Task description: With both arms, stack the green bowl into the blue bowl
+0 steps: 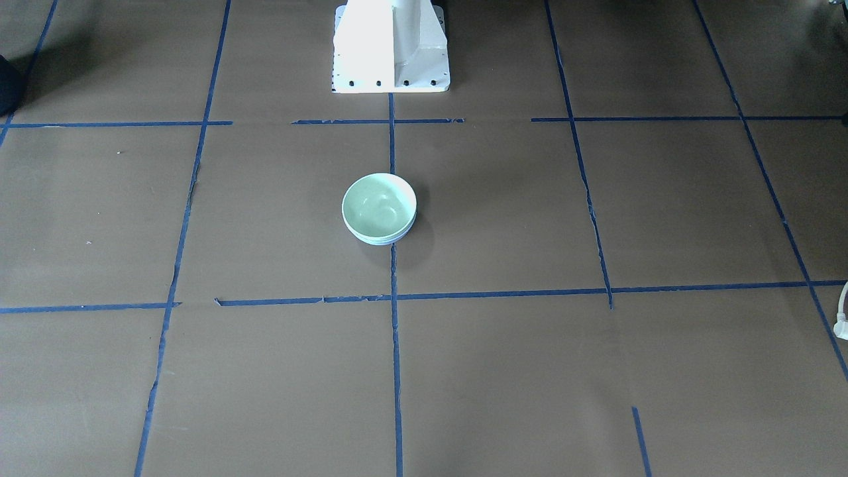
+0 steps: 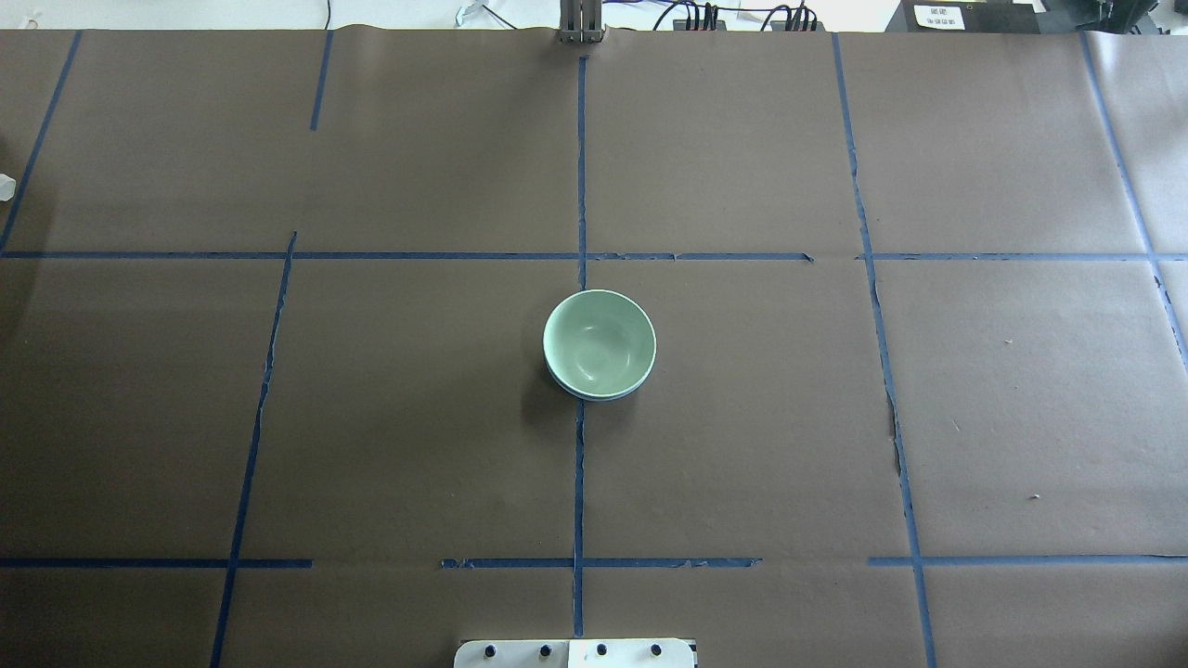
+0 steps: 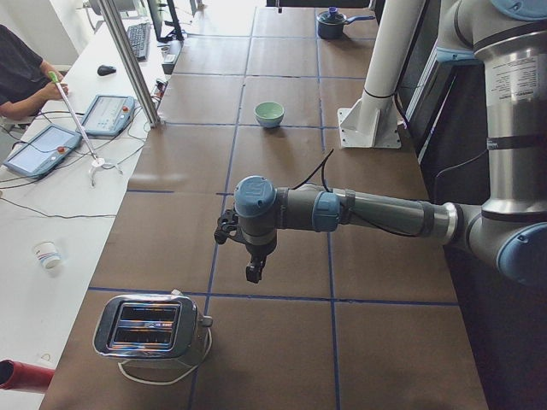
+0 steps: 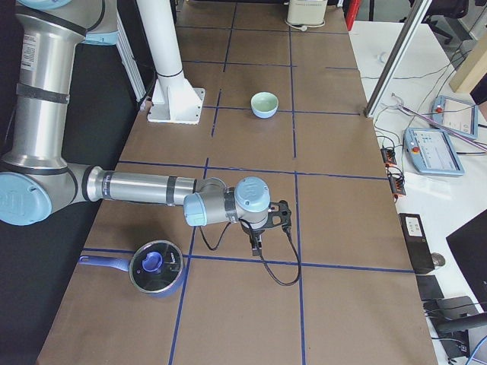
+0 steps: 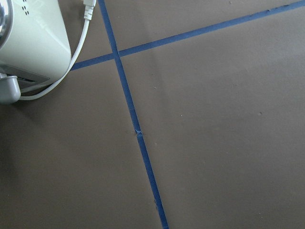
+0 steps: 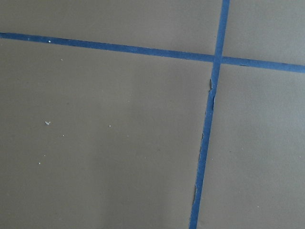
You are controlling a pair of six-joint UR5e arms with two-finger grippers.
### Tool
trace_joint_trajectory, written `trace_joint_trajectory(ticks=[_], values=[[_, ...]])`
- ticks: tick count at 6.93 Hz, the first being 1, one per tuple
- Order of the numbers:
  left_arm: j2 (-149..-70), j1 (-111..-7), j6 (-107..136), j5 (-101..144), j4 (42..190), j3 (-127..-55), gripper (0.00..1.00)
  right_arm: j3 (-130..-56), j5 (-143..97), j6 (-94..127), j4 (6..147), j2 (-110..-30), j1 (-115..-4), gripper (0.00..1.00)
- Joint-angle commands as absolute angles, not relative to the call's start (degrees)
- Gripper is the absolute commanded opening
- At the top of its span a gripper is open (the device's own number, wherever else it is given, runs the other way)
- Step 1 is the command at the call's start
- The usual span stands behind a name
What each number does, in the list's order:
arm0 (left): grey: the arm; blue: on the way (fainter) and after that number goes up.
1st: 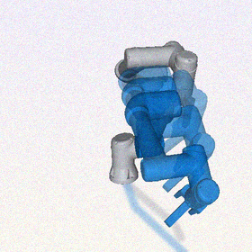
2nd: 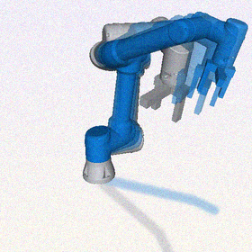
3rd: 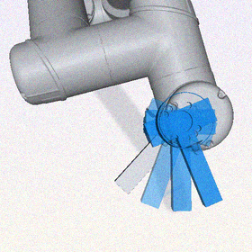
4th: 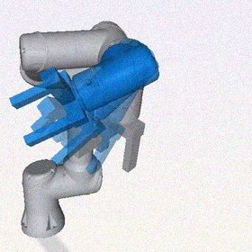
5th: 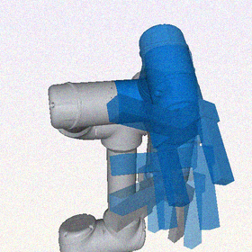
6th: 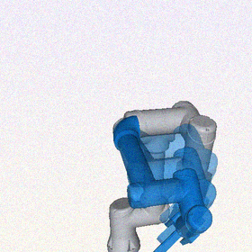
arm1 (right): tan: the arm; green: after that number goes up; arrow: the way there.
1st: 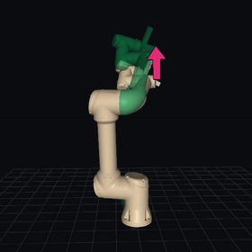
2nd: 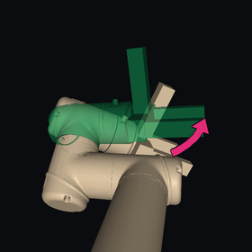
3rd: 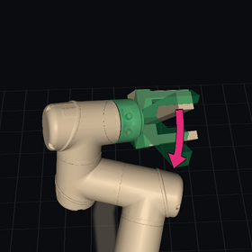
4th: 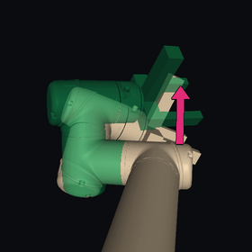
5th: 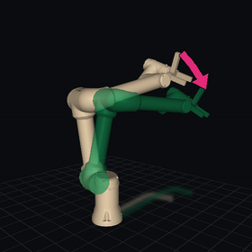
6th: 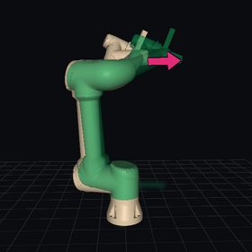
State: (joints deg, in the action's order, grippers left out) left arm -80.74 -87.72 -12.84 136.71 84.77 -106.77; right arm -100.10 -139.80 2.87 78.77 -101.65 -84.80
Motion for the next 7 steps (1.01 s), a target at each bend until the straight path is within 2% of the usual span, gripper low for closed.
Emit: trace_joint_trajectory(ticks=[1, 7], values=[[-79.90, -87.80, -13.09, 136.41, 85.42, -106.87, 1.00, -101.69, -139.05, 2.38, 80.60, -101.95, -83.94, 1.00], [-79.72, -87.98, -13.44, 135.26, 84.91, -108.72, 1.00, -101.78, -136.67, -0.44, 80.77, -101.69, -83.93, 1.00]])
